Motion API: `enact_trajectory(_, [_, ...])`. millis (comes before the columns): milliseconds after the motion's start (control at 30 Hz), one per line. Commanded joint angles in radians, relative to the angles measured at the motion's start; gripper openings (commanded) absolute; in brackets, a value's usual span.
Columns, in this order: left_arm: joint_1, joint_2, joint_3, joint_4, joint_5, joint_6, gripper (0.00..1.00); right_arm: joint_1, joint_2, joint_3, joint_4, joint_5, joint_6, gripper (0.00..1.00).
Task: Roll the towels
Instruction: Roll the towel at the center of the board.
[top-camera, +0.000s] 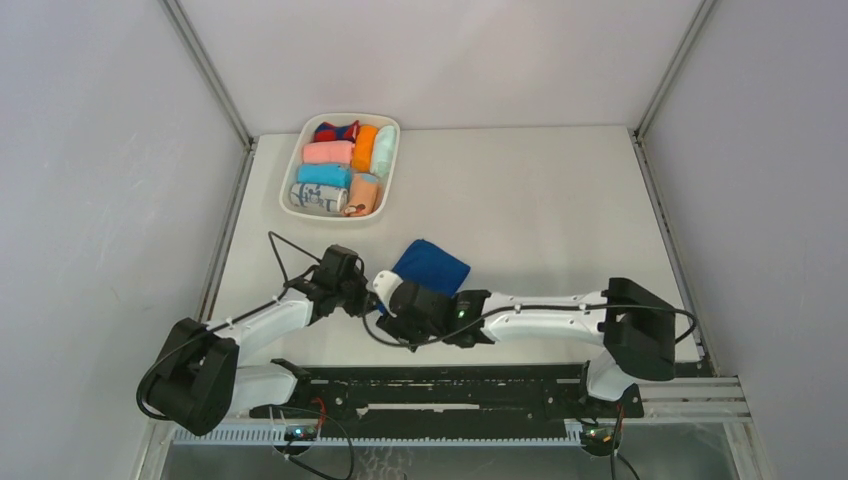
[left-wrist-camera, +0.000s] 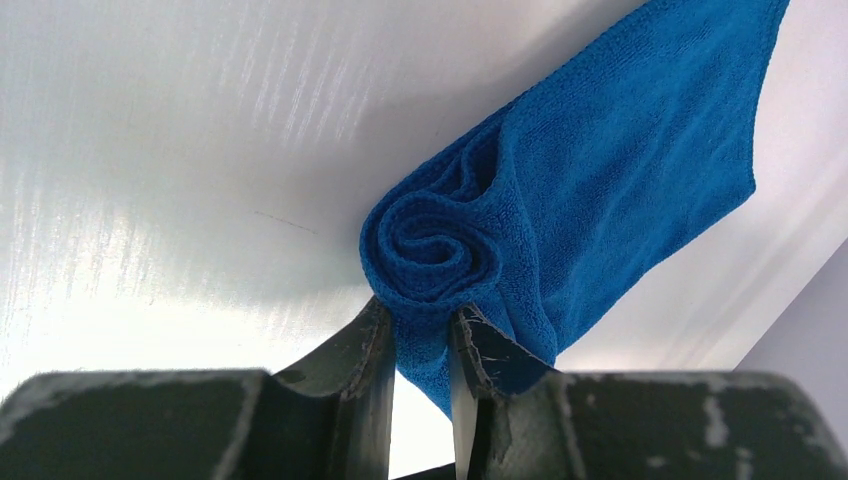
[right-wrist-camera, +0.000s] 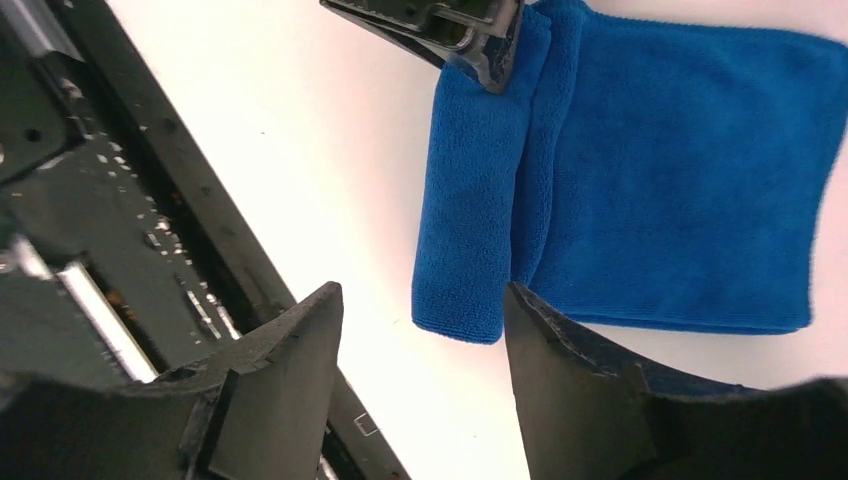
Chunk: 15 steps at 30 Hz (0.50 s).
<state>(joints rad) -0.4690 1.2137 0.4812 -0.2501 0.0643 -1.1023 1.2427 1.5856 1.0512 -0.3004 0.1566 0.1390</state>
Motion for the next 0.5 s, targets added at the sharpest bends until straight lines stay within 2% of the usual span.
enact_trajectory(0, [0.000, 0.010, 0.023, -0.064, -0.013, 0.039, 0.27, 0.074, 0.057, 0.059, 0.008, 0.266, -0.126, 0.60])
enact_trajectory(333, [-0.002, 0.020, 0.027, -0.062, -0.003, 0.036, 0.27, 0.173, 0.262, 0.121, 0.004, 0.419, -0.203, 0.59])
enact_trajectory(467, [-0.001, 0.028, 0.029, -0.062, 0.001, 0.037, 0.27, 0.182, 0.313, 0.122, -0.008, 0.444, -0.204, 0.55])
